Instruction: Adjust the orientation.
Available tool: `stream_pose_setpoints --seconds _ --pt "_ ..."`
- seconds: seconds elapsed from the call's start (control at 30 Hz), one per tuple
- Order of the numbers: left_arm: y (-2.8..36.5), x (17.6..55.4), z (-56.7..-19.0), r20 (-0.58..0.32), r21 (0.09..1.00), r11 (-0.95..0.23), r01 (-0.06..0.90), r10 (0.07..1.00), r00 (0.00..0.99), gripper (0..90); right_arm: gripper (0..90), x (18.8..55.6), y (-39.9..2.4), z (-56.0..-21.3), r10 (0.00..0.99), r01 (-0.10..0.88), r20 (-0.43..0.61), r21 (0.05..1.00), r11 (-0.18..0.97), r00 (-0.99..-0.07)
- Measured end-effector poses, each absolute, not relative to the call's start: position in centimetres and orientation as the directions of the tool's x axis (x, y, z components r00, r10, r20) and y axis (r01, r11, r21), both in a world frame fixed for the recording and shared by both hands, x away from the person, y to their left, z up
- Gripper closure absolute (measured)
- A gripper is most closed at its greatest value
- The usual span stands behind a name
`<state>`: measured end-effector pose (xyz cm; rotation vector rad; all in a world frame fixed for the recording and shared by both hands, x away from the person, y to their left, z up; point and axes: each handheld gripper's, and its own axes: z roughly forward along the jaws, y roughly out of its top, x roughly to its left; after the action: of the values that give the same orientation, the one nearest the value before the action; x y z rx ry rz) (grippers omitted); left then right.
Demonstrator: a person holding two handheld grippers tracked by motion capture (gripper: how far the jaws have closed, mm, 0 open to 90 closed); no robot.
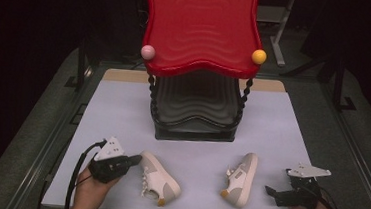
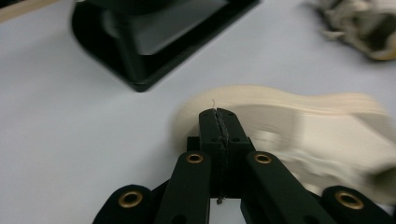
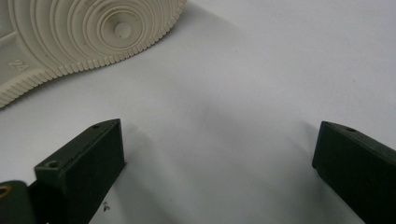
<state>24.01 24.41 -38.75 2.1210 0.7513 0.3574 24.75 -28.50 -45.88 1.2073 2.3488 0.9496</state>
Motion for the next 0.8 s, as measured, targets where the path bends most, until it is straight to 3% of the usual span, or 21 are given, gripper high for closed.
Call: stream_pose_setpoints --seconds 0.2,0.8 --pt "22.8 22.3 -39.6 -0.006 0.783 -0.499 0.372 0.591 0.807 90.0 1.4 24.7 -28.5 -45.9 0.812 0.590 0.009 0.691 0.417 -0.584" --pt "20.6 25.6 -39.4 -0.032 0.809 -0.470 0.352 0.562 0.827 90.0 1.4 24.8 -28.5 -45.9 0.811 0.589 0.007 0.692 0.418 -0.585"
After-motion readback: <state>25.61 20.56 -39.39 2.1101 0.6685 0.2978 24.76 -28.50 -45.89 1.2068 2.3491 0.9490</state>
